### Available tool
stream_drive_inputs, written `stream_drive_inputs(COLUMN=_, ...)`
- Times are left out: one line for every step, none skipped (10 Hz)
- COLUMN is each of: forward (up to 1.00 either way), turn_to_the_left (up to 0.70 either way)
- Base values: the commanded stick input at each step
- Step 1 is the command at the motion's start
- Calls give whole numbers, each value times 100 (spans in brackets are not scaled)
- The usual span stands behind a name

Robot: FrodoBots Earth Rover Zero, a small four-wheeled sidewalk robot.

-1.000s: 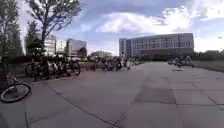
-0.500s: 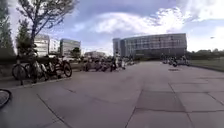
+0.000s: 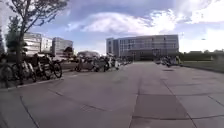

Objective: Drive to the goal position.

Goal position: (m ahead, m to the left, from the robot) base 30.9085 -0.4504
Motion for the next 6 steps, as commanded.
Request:
stream_drive_inputs(forward=45, turn_to_the_left=-27)
stream_drive_inputs(forward=45, turn_to_the_left=-27)
stream_drive_inputs(forward=45, turn_to_the_left=-27)
stream_drive_inputs(forward=45, turn_to_the_left=-27)
stream_drive_inputs(forward=45, turn_to_the_left=-27)
stream_drive_inputs(forward=45, turn_to_the_left=-27)
